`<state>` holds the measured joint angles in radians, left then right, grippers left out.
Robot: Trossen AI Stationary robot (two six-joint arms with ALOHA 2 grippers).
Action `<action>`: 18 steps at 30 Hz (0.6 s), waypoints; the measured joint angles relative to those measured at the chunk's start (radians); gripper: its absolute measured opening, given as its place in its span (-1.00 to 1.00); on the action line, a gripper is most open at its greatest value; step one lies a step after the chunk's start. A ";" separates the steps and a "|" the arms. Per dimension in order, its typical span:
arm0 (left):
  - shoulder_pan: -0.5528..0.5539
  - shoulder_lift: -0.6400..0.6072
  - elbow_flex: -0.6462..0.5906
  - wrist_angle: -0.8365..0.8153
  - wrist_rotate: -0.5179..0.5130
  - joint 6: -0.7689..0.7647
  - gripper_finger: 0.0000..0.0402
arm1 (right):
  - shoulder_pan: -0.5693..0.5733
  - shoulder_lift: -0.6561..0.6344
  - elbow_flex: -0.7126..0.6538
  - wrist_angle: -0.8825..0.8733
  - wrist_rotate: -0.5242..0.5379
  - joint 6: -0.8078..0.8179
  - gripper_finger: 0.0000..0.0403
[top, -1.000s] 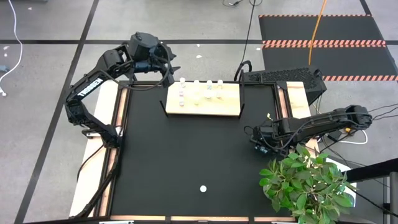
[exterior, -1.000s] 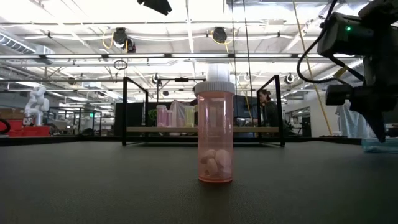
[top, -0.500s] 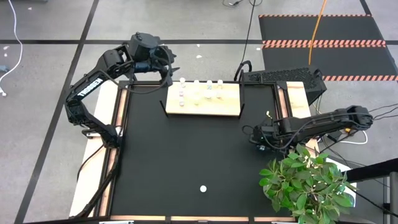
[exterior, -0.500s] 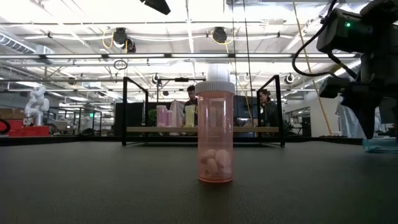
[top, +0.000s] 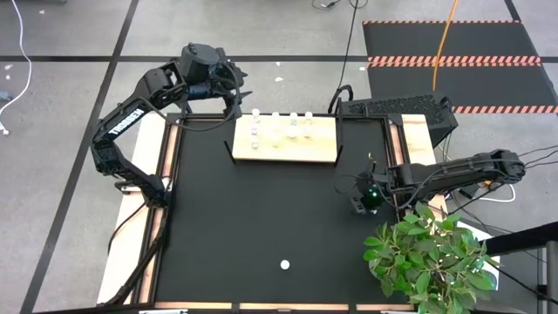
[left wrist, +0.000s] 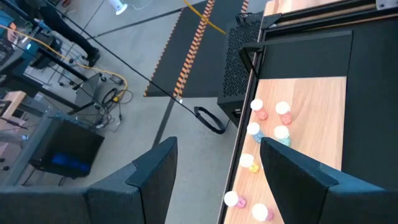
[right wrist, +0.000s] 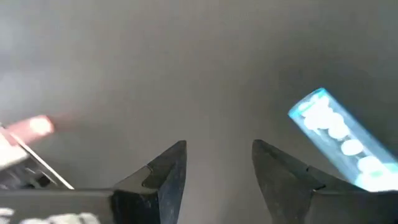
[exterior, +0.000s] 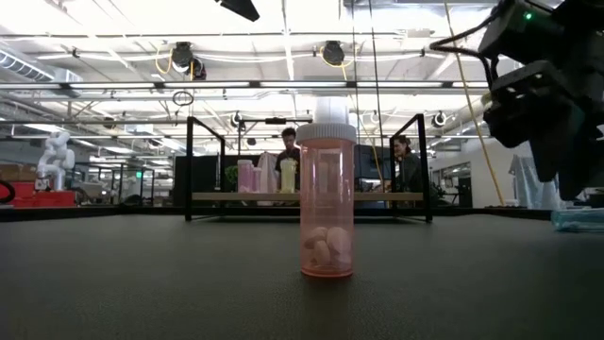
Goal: Pick and place medicine bottles onto shelf by color
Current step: Put the blue pill bottle on the shelf aligned with the other blue pill bottles
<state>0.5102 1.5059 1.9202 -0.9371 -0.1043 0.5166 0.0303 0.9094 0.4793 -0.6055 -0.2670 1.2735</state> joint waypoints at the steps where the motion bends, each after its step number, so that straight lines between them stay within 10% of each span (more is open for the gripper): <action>1: -0.001 0.000 0.000 0.000 0.000 -0.004 0.16 | 0.000 -0.001 0.000 -0.007 -0.001 -0.041 -0.12; 18: -0.075 0.000 0.000 0.029 0.001 -0.141 0.16 | 0.000 0.045 0.168 -0.340 0.190 -0.712 -0.12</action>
<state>0.4352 1.5059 1.9202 -0.9079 -0.1032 0.3753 0.0299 0.9541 0.6474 -0.9455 -0.0772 0.5611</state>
